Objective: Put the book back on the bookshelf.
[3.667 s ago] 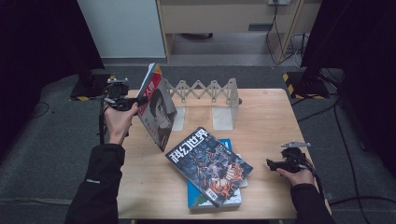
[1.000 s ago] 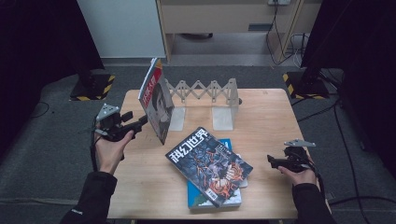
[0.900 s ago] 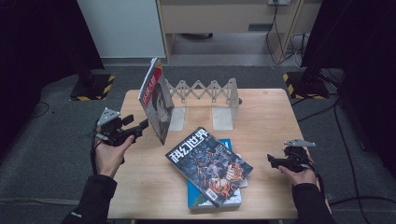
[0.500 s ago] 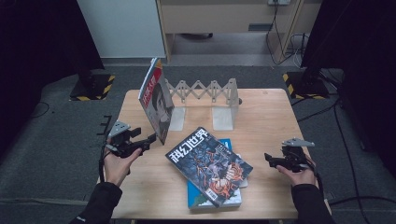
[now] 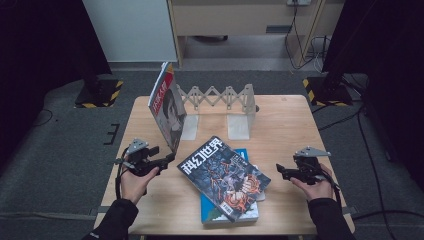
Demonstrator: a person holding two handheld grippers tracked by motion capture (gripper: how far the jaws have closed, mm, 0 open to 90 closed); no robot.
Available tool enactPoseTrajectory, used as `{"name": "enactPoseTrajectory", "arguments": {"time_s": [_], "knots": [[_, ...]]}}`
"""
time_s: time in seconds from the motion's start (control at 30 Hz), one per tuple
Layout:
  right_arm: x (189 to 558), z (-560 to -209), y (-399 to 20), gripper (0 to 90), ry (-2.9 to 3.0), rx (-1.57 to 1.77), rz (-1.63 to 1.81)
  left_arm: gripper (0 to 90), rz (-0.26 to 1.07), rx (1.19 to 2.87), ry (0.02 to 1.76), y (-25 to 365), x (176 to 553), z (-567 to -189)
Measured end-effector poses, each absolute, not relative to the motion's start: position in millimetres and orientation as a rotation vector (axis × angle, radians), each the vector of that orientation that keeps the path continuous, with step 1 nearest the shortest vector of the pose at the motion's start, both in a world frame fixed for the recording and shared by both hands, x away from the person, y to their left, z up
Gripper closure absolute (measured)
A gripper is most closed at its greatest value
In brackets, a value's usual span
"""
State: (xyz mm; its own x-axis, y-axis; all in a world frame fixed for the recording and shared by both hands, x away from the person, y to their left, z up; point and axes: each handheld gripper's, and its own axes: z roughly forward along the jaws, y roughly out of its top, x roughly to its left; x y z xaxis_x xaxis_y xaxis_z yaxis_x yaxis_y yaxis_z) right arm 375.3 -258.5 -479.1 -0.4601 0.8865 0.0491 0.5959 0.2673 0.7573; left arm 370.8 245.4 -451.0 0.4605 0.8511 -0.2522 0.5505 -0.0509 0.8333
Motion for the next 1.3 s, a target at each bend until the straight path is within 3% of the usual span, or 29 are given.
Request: {"name": "enactPoseTrajectory", "arguments": {"time_s": [1.3], "knots": [[364, -482, -207, 33.5, 2.264, 1.304, 1.15, 26.7, 0.189, 1.909, 1.172, 213, 386, -498]]}}
